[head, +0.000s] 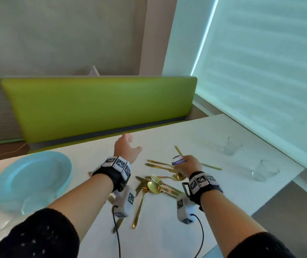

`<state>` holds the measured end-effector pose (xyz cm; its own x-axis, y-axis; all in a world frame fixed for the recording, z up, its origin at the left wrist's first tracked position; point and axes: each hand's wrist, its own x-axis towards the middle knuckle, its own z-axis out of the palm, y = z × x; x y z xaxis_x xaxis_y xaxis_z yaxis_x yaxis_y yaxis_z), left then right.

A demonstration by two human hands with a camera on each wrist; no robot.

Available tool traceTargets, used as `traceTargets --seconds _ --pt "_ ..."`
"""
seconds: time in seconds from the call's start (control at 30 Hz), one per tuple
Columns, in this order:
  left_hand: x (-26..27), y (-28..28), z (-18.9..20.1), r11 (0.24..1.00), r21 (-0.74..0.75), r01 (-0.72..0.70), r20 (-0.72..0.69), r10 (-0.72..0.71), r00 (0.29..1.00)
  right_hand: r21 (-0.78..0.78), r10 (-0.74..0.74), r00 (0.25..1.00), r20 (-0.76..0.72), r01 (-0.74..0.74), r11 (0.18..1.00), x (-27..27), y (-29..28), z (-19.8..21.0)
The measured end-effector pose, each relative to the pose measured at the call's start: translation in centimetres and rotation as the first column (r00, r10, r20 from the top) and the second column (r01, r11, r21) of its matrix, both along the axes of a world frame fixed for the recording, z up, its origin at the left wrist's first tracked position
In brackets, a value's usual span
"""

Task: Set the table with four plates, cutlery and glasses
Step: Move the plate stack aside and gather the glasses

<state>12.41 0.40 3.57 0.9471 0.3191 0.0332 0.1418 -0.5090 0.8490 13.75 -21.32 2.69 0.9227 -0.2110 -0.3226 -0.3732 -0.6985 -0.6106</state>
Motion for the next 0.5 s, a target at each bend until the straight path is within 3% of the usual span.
traceTargets --seconds 0.23,0.5 --pt "10.7 -9.6 -0.1 0.992 -0.009 0.123 -0.106 -0.123 0.987 -0.009 -0.21 0.978 0.011 0.21 0.978 10.0 -11.9 -2.0" --pt "20.7 -18.4 -2.0 0.984 -0.021 0.176 -0.2 -0.177 0.964 -0.012 -0.435 0.9 -0.028 0.435 0.9 18.9 -24.3 -5.6"
